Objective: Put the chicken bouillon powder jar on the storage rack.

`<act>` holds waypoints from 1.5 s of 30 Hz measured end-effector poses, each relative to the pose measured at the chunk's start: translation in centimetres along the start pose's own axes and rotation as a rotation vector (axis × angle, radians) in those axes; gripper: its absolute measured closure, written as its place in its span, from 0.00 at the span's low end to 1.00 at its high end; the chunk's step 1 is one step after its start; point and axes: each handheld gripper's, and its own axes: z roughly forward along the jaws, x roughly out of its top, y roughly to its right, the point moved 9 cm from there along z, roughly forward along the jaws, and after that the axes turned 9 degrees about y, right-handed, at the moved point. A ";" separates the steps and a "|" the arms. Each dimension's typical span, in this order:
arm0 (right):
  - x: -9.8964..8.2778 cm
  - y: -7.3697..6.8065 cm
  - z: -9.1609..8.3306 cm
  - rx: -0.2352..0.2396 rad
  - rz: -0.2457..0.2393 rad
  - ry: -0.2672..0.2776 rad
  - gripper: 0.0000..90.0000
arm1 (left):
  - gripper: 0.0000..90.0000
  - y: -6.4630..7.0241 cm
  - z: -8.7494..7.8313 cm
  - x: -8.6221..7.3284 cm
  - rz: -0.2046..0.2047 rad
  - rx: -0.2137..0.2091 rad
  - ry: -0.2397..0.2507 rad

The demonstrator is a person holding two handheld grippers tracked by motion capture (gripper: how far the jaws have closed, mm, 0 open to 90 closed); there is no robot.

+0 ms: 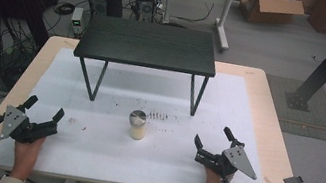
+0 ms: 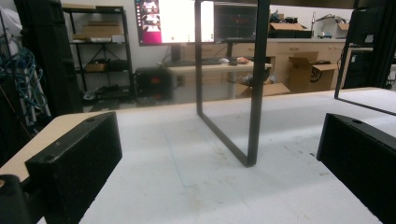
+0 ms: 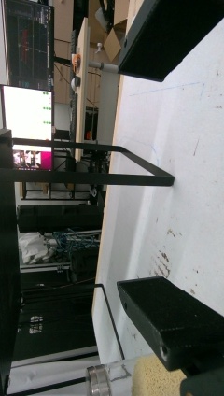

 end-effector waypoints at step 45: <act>0.0 0.0 0.0 0.000 -0.001 -0.001 0.00 | 0.00 6.5 2.5 5.3 -0.100 -0.221 0.031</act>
